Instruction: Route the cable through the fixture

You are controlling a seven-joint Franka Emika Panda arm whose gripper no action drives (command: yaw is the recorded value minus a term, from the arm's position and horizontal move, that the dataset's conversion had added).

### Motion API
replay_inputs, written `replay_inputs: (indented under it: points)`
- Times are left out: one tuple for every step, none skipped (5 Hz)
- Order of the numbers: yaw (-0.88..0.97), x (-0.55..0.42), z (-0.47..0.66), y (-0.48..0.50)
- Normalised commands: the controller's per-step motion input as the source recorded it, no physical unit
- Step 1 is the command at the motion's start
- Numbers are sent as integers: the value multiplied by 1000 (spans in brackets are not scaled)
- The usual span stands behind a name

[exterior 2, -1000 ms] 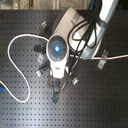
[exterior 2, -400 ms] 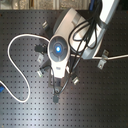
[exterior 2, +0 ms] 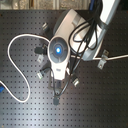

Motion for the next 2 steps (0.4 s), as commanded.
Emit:
replay_inputs:
  points:
    - [91, -186, 171, 213]
    - [189, -159, 291, 253]
